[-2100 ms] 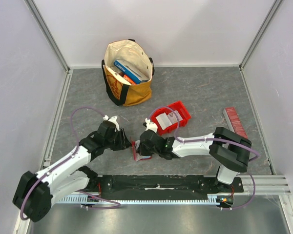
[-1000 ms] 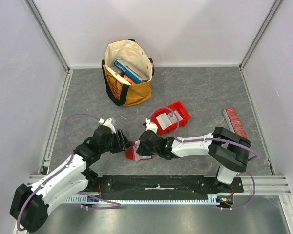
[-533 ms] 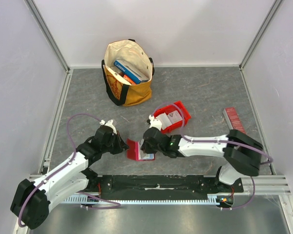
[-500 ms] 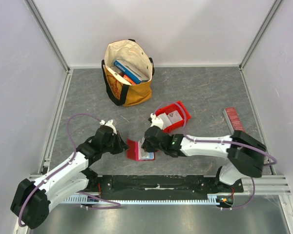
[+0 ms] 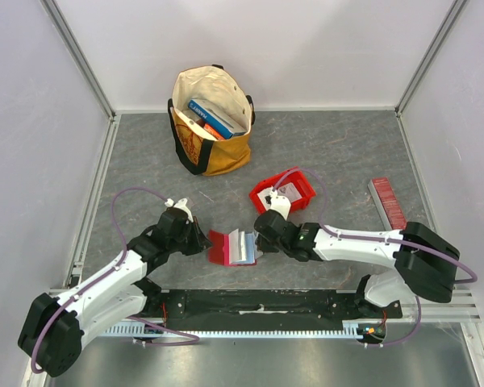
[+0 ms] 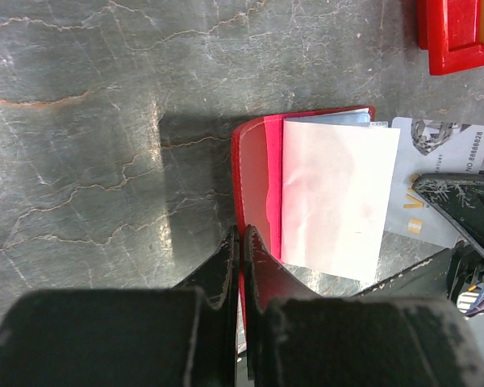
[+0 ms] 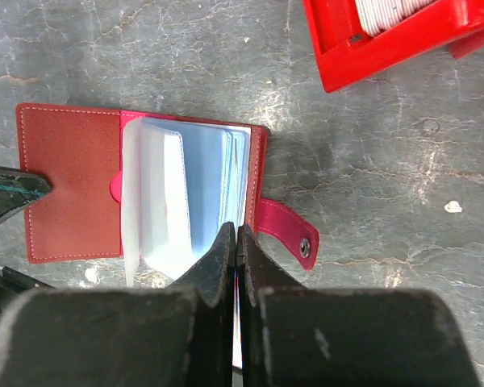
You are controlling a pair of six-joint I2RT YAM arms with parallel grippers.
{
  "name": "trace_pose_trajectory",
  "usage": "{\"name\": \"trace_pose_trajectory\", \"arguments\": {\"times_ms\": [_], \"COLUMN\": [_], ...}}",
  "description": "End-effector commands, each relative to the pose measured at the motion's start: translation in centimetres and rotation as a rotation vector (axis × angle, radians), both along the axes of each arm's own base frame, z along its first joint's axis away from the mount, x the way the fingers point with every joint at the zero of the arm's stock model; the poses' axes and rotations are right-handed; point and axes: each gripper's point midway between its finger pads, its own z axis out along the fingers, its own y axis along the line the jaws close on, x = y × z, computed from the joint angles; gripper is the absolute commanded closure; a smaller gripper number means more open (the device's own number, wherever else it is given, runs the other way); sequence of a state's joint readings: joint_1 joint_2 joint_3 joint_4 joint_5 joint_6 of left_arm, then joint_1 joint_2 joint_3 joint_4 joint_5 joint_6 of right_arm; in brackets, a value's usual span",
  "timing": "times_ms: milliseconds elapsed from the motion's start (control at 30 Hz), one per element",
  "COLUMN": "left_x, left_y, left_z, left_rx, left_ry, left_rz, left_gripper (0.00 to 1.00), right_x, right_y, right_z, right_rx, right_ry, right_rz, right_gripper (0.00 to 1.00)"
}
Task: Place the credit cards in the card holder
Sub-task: Open the card holder at the center of the board.
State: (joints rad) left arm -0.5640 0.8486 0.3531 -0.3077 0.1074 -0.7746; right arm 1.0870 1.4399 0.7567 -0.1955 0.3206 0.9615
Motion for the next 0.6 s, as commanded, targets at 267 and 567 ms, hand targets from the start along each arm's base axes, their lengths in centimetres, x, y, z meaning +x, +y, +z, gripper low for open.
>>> {"name": "trace_pose_trajectory", "arguments": {"times_ms": [267, 567], "left_x": [0.3, 0.2], "left_y": [0.2, 0.1], "left_z": [-0.2, -0.3], "left_rx": [0.025, 0.025], "left_ry": [-0.026, -0.02], "left_rz": [-0.024, -0.025], "left_gripper": [0.98, 0.98], "right_x": [0.3, -0.2], "right_y": [0.3, 0.5], "right_z": [0.0, -1.9], "right_rx": [0.051, 0.039], "right_ry": [-0.006, 0.038], "right_rz": [-0.04, -0.038], "right_gripper": [1.0, 1.0]}}
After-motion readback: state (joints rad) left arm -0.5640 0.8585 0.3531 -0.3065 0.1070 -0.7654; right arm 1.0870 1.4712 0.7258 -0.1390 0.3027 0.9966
